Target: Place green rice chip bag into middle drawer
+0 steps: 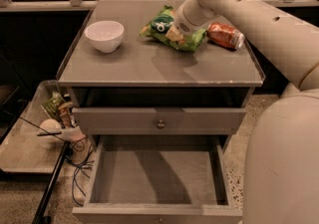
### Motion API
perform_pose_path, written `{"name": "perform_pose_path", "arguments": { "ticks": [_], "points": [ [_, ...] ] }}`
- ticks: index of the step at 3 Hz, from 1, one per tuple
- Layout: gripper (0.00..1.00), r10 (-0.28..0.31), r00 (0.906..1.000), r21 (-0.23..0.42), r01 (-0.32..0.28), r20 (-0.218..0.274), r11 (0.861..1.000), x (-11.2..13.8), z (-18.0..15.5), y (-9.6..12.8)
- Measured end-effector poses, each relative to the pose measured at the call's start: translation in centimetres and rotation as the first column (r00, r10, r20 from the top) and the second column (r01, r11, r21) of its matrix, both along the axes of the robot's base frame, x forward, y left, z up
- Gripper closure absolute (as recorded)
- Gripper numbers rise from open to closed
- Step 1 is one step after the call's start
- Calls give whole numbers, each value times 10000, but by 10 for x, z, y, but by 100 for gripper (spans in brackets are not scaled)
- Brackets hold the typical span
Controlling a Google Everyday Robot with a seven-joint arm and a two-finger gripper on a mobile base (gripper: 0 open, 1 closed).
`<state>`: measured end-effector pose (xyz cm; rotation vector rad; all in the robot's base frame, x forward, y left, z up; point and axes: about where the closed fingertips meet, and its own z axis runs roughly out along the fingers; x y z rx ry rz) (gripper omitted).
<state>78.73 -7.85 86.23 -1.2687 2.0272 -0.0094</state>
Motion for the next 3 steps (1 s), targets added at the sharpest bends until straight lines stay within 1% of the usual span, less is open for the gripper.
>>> {"name": "perform_pose_path", "arguments": {
  "ticks": [2,3],
  "points": [
    [100,523,9976,-144,-530,-460,9985,9,-10,19],
    [100,835,9940,-222,-852,-700,9961,14,-15,31]
  ]
}}
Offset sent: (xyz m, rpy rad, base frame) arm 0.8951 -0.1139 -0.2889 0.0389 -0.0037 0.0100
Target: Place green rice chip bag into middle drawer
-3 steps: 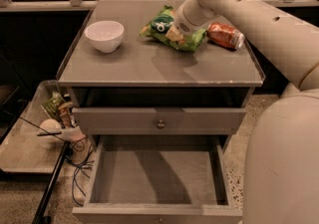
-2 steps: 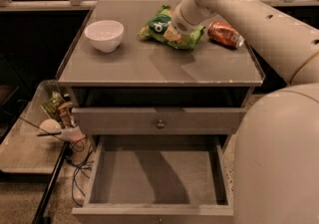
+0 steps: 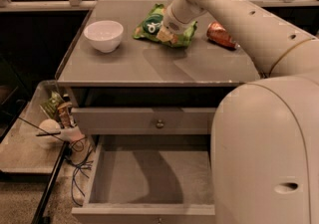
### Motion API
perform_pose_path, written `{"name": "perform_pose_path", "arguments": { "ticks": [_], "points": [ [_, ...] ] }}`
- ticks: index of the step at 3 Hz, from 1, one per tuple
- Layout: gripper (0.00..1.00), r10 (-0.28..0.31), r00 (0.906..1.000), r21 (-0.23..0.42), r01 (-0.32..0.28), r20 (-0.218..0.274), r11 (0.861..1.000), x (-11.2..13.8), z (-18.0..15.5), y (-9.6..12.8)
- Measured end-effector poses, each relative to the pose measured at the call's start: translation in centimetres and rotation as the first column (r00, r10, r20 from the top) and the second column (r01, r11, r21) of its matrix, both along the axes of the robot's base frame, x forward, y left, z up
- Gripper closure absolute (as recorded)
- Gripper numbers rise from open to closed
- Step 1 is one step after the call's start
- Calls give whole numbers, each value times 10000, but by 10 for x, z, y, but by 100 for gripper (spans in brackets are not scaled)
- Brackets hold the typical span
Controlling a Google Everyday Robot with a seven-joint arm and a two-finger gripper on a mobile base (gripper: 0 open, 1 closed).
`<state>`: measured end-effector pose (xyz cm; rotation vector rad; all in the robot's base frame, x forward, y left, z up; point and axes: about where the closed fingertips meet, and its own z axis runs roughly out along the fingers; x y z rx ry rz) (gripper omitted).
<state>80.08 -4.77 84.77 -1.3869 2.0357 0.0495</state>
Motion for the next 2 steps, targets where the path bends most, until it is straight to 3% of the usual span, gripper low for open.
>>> {"name": "perform_pose_path", "arguments": {
  "ticks": [2],
  "points": [
    [100,676,9968,-190,-684,-428,9975,6,-6,25]
  ]
}}
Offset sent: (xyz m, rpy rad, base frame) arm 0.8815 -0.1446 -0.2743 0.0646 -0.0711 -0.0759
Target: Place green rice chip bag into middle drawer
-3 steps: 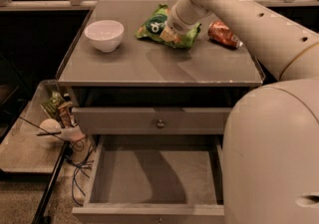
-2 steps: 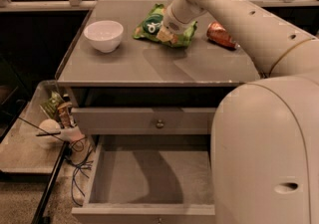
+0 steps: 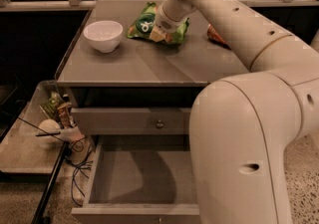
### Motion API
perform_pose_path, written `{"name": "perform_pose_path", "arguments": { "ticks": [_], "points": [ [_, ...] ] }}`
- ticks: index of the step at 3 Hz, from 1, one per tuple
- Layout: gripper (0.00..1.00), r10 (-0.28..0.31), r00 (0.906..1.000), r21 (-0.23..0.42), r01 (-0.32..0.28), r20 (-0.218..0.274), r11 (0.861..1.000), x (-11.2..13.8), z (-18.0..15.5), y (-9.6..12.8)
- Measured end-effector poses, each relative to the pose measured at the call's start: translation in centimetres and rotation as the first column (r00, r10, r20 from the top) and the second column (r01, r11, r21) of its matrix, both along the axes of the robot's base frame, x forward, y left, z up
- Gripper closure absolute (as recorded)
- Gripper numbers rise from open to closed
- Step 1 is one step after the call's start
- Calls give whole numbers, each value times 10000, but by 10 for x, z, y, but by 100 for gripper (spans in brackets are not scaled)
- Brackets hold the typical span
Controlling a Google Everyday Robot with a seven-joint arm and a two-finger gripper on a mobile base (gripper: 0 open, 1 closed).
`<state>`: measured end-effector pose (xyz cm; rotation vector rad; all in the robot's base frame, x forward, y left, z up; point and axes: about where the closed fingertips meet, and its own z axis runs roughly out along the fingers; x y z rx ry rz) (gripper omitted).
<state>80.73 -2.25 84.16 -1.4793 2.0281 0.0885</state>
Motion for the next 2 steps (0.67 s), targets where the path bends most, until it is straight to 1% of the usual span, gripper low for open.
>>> {"name": "perform_pose_path", "arguments": {
  "ticks": [2],
  "points": [
    [100,-10,10000,5,10,8,10000,5,3,-1]
  ]
}}
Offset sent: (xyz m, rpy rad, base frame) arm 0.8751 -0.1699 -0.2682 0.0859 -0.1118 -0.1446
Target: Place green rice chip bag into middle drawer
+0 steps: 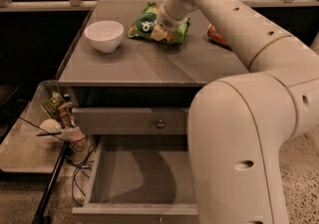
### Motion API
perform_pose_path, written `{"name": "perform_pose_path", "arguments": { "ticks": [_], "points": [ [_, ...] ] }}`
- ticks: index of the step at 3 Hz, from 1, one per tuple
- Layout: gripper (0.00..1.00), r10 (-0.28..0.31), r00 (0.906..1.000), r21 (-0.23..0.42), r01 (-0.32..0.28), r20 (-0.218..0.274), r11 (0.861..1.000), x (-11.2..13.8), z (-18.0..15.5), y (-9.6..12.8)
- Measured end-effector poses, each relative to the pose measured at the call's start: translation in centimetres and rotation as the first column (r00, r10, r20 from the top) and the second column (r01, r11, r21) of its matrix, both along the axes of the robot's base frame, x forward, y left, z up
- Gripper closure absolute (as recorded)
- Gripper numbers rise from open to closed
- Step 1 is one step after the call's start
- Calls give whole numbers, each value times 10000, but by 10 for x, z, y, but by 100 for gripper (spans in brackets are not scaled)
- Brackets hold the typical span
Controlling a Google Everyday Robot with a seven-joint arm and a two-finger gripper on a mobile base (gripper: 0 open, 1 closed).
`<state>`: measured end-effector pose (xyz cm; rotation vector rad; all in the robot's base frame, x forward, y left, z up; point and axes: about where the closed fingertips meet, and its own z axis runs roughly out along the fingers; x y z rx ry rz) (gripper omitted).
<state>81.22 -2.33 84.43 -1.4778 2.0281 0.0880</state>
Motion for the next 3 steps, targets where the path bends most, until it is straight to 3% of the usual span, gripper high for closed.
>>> {"name": "perform_pose_path", "arguments": {
  "ticks": [1,3],
  "points": [
    [100,509,9983,-167,-514,-285,9985,3,-4,17],
    [100,505,9983,-166,-510,-276,9986,2,-2,16]
  ]
}}
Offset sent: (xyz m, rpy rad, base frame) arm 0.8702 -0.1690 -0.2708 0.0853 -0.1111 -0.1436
